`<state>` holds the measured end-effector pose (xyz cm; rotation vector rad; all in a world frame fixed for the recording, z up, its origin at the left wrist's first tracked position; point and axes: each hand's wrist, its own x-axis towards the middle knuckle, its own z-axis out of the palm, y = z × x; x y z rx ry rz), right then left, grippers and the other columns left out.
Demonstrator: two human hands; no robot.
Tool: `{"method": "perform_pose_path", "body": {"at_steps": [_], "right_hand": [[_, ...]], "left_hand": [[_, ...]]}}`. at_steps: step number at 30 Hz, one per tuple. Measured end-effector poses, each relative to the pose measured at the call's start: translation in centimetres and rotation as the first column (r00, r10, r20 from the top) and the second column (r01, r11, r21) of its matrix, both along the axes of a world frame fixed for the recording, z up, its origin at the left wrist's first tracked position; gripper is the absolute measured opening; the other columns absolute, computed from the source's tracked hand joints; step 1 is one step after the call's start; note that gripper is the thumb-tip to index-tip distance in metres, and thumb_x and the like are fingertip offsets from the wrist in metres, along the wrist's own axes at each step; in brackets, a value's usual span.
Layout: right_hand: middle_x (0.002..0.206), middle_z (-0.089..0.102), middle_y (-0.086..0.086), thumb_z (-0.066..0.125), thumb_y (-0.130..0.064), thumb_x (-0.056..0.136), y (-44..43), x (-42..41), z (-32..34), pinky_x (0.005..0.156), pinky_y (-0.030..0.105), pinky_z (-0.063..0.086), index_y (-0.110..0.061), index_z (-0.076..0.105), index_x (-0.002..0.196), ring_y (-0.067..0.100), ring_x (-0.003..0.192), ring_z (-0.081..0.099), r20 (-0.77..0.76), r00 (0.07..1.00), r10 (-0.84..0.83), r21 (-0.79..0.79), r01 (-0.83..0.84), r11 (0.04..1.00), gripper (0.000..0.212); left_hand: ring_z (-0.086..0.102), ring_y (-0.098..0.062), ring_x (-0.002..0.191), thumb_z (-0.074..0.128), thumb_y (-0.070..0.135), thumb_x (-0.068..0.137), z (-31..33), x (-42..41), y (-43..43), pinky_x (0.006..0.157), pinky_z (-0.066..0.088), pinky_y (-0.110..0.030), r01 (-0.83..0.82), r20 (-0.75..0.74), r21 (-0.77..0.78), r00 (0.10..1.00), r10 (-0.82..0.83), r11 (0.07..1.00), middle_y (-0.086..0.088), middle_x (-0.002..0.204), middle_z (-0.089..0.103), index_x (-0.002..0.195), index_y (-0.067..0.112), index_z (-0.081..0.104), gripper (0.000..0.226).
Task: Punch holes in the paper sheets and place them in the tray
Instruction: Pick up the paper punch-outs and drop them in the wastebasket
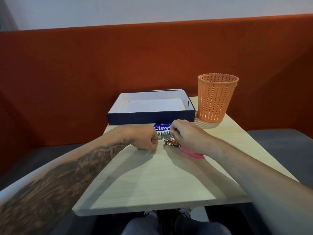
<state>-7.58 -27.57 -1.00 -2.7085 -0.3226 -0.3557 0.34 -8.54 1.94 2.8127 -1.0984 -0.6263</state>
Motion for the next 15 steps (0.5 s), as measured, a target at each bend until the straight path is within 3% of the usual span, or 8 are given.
{"method": "perform_pose_path", "body": {"at_steps": [7, 12, 15], "right_hand": [[0.087, 0.059, -0.006, 0.045, -0.024, 0.104, 0.19, -0.07, -0.04, 0.076, 0.041, 0.049, -0.022, 0.054, 0.089, 0.017, 0.086, 0.053, -0.006, 1.0, 0.005, 0.024, -0.005, 1.0, 0.018], [0.087, 0.057, -0.007, 0.044, -0.023, 0.105, 0.54, -0.19, 0.16, 0.077, 0.04, 0.048, -0.023, 0.053, 0.088, 0.017, 0.087, 0.052, -0.009, 1.0, 0.014, 0.04, -0.013, 0.999, 0.019], [0.089, 0.058, -0.009, 0.044, -0.022, 0.105, 0.33, -0.11, 0.4, 0.079, 0.04, 0.048, -0.024, 0.053, 0.089, 0.017, 0.088, 0.053, 0.002, 1.0, 0.005, 0.041, -0.005, 0.999, 0.018]], "left_hand": [[0.058, -0.014, 0.076, 0.07, 0.022, 0.086, 0.11, -0.36, -0.29, 0.066, 0.048, -0.028, -0.025, 0.031, 0.034, 0.999, 0.024, 0.999, -0.006, 0.097, 0.075, 0.095, 0.01, 0.074, 0.015], [0.053, -0.019, 0.068, 0.056, 0.025, 0.086, -0.61, -0.55, -0.22, 0.062, 0.046, -0.032, -0.026, 0.053, 0.06, 0.998, 0.023, 0.998, -0.002, 0.076, 0.063, 0.083, 0.011, 0.068, 0.019], [0.051, -0.014, 0.064, 0.051, 0.022, 0.091, -0.19, -0.76, 0.04, 0.061, 0.043, -0.028, -0.035, 0.039, 0.025, 0.999, 0.034, 0.999, 0.001, 0.074, 0.063, 0.08, 0.012, 0.063, 0.018]]}}
